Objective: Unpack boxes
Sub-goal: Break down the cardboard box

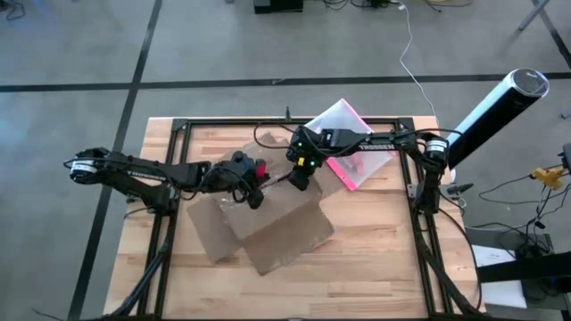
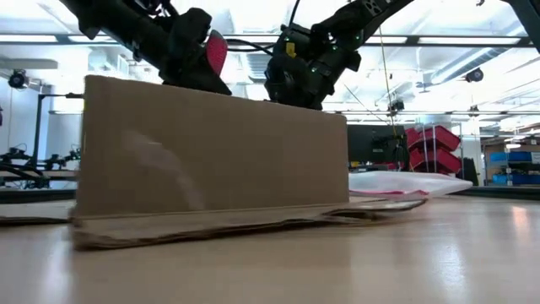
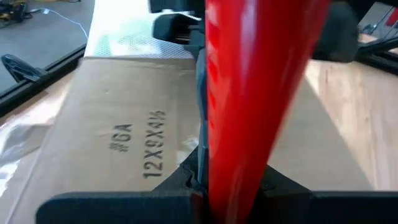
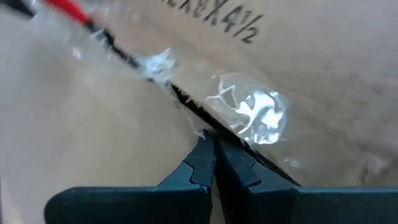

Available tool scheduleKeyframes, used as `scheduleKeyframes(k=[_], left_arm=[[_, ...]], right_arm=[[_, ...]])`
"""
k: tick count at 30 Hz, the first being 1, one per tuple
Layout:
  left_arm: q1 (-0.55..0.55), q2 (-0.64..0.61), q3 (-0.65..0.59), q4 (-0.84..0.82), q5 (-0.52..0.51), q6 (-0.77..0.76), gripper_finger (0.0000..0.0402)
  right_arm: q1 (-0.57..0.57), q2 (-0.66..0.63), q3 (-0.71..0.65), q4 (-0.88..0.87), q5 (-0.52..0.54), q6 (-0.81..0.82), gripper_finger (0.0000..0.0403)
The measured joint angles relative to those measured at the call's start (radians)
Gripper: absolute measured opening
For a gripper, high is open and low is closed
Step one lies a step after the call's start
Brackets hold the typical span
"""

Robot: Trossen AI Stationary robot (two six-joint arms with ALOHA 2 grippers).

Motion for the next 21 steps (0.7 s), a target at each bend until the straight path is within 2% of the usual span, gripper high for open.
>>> scheduleKeyframes(k=[6,12,17,21], left_arm=[[0.037,0.000,0.000,-0.012,-0.001,0.062,0.0022],[0.062,-0.001,0.000,-0.010,0.018,0.102,0.0022],[0.067,-0.001,0.000,-0.009,0.030,0.118,0.0022],[0.068,-0.001,0.000,-0.009,0.057,0.135,0.0022]], right_arm=[[0.051,-0.014,-0.002,-0.024,-0.098,0.005,0.0000],[0.097,-0.075,-0.003,-0.023,-0.119,-0.070,0.0000],[0.103,-0.144,-0.003,0.006,-0.033,-0.110,0.0000],[0.106,-0.180,-0.003,0.058,0.152,-0.167,0.0000]])
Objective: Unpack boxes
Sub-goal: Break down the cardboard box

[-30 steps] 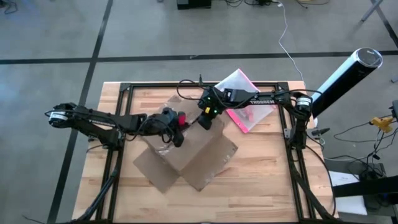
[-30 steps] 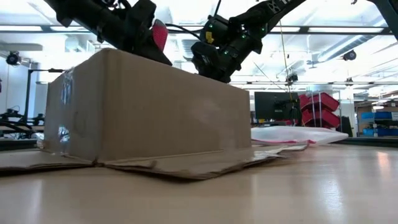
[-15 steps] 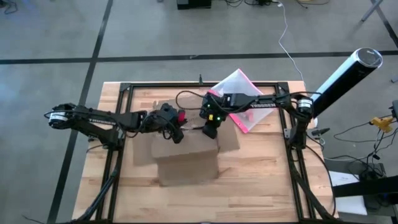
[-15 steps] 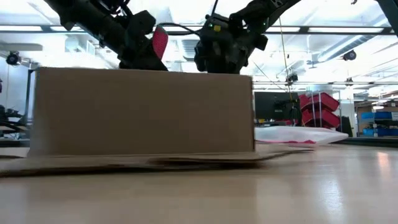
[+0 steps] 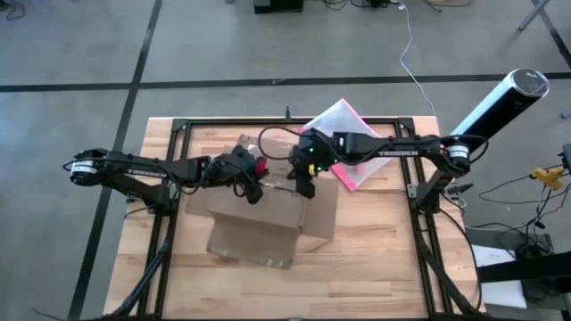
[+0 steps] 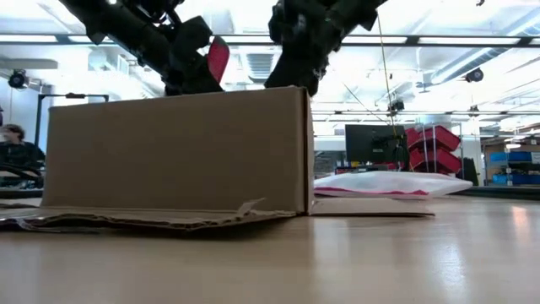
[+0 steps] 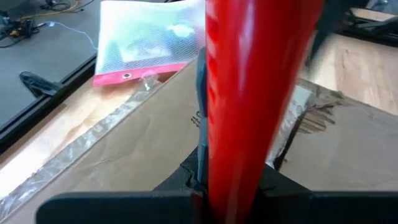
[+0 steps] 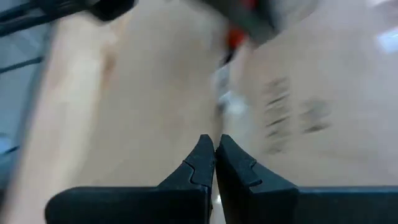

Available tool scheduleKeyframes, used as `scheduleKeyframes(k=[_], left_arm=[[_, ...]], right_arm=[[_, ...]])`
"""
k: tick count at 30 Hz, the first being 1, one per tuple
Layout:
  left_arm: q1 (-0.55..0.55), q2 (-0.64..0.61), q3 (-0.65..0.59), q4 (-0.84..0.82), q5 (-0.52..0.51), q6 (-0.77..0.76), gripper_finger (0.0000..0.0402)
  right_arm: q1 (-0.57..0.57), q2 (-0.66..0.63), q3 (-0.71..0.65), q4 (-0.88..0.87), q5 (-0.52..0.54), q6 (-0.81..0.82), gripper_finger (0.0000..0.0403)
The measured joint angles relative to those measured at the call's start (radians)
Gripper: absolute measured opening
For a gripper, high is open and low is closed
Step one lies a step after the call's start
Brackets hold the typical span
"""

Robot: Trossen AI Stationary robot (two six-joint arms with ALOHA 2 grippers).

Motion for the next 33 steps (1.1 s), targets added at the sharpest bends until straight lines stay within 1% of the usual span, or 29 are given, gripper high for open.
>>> scheduleKeyframes(k=[2,4,6,8,14,18,22,28,33], left_arm=[[0.000,0.000,0.000,0.006,0.019,0.003,0.0022],[0.000,0.000,0.000,0.009,0.026,0.003,0.0022],[0.000,0.000,0.000,0.016,0.040,0.003,0.0022],[0.000,0.000,0.000,0.025,0.043,0.003,0.0022],[0.000,0.000,0.000,0.046,0.063,0.003,0.0022],[0.000,-0.006,-0.001,0.049,0.101,0.005,0.0022],[0.000,-0.033,-0.001,0.049,0.122,0.023,0.0022],[-0.001,-0.090,-0.001,0.001,0.129,0.028,0.0022],[0.003,-0.098,-0.002,-0.022,0.122,0.055,0.0022]], right_arm=[[-0.002,-0.004,0.000,0.039,0.074,-0.032,0.0000],[-0.009,0.002,0.000,0.069,0.098,-0.059,0.0004],[-0.016,0.016,0.001,0.083,0.098,-0.062,0.0017],[-0.022,0.036,0.001,0.075,0.097,-0.056,0.0040],[-0.029,0.114,0.001,0.069,0.098,-0.053,0.0124],[-0.028,0.155,0.004,0.070,0.097,-0.040,0.0158],[-0.028,0.172,0.006,0.073,0.096,-0.037,0.0164],[-0.031,0.174,0.006,0.071,0.097,-0.037,0.0146],[-0.031,0.176,0.005,0.072,0.098,-0.036,0.0136]])
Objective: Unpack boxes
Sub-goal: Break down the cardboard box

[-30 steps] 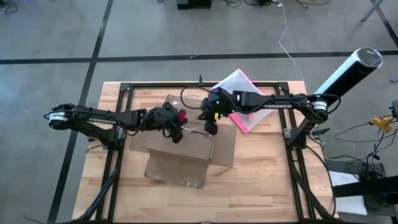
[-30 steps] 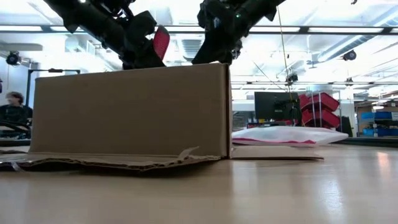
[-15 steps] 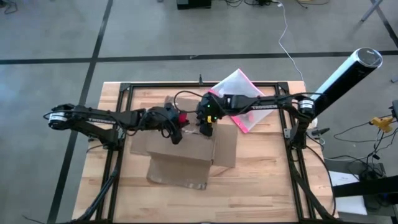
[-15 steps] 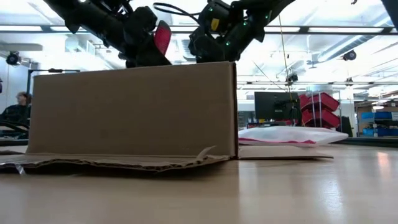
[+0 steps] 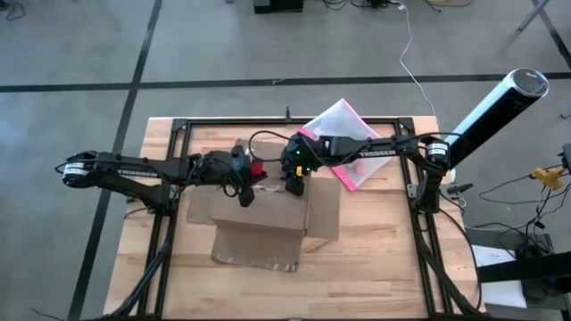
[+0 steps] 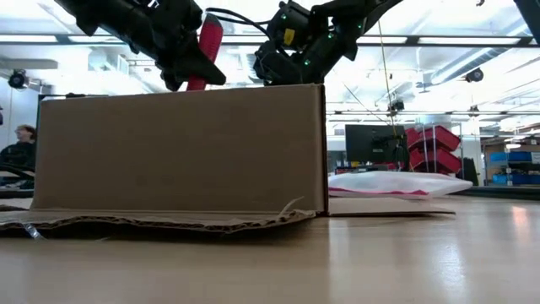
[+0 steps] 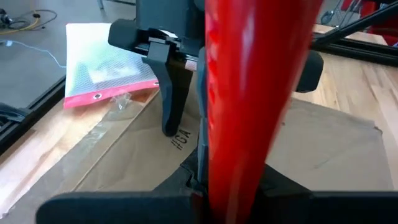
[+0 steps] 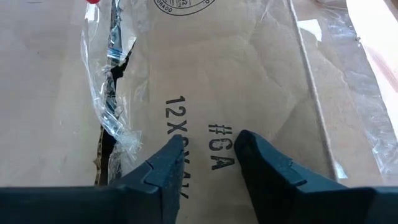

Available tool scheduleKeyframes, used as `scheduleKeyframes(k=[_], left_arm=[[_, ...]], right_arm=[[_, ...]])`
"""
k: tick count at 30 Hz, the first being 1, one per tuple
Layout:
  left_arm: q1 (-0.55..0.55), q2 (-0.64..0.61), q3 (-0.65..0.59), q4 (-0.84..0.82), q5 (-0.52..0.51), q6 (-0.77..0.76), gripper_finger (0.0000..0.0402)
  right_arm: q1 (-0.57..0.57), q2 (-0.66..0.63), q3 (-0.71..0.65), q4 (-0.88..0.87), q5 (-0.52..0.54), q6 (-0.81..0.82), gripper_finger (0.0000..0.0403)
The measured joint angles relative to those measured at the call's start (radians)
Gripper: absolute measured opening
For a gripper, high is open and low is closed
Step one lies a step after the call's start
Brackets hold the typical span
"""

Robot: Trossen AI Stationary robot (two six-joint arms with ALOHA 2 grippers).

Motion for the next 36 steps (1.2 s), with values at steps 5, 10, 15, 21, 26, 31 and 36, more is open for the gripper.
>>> scheduleKeyframes(k=[5,10,15,21,26,31,36], left_arm=[[0.006,0.020,-0.004,0.006,0.000,0.007,0.0022],[0.006,0.036,-0.013,0.032,0.022,0.023,0.0022],[0.010,0.050,-0.014,0.034,0.023,0.044,0.0022],[0.013,0.076,-0.014,0.051,0.027,0.056,0.0022],[0.013,0.101,-0.015,0.058,0.050,0.058,0.0022],[0.013,0.103,-0.039,0.055,0.075,0.055,0.0022],[0.013,0.066,-0.047,0.020,0.078,0.053,0.0022]], right_arm=[[0.000,0.001,0.000,-0.001,0.000,0.000,0.0139],[0.000,0.001,-0.001,-0.003,-0.001,0.000,0.0147],[0.000,0.001,-0.001,-0.003,-0.002,0.000,0.0147],[0.000,0.002,-0.002,-0.004,-0.003,0.000,0.0137],[0.000,0.002,-0.002,-0.006,-0.004,0.012,0.0133],[0.000,0.002,-0.002,-0.006,-0.005,0.013,0.0138],[0.000,0.002,-0.002,-0.007,-0.007,0.008,0.0141]])
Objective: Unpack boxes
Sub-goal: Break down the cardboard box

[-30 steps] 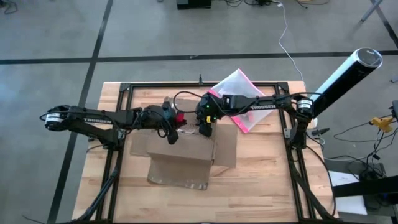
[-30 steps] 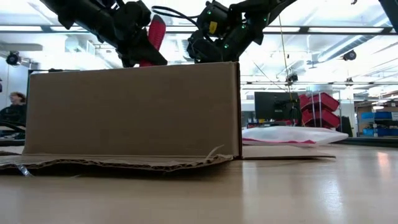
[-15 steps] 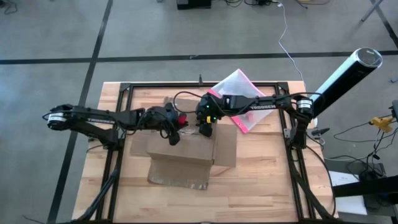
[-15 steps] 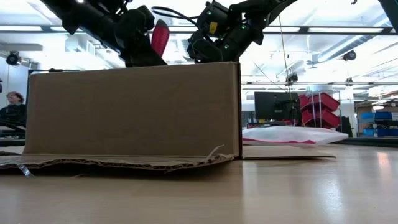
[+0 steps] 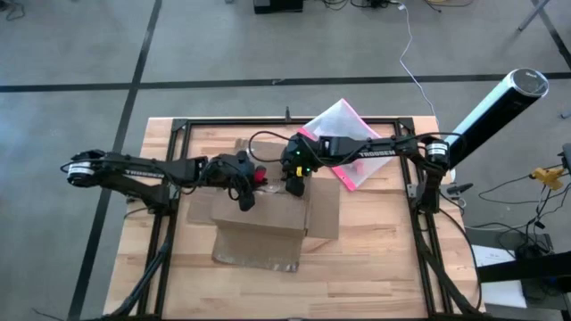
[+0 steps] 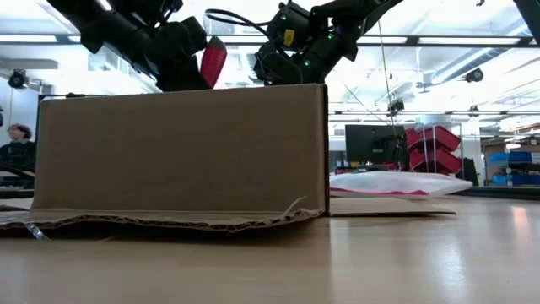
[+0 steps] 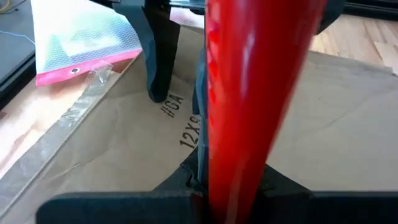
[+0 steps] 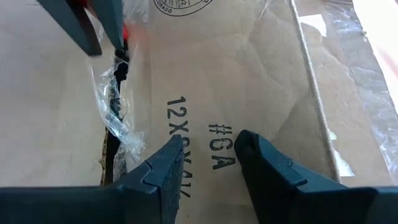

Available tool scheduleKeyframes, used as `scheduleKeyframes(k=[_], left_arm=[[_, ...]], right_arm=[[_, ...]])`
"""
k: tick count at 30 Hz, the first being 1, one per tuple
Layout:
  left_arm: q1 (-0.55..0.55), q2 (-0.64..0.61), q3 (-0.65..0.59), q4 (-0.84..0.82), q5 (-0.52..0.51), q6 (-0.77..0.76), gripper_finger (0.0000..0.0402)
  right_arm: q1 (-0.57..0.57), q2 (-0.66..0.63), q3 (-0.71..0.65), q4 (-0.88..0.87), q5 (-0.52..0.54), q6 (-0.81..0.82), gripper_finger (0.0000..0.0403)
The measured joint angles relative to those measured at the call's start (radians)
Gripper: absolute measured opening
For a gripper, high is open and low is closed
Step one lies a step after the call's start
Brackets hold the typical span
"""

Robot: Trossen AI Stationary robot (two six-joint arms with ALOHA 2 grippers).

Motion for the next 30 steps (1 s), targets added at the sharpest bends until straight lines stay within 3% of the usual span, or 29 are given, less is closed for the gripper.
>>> scheduleKeyframes(k=[12,30], left_arm=[[0.000,-0.131,0.000,-0.167,-0.006,0.002,0.0022],[0.015,-0.200,-0.002,-0.134,-0.054,0.001,0.0022]], right_arm=[[0.002,0.002,0.000,0.012,-0.013,-0.007,0.0132],[0.000,0.000,-0.001,0.007,-0.016,-0.006,0.0136]])
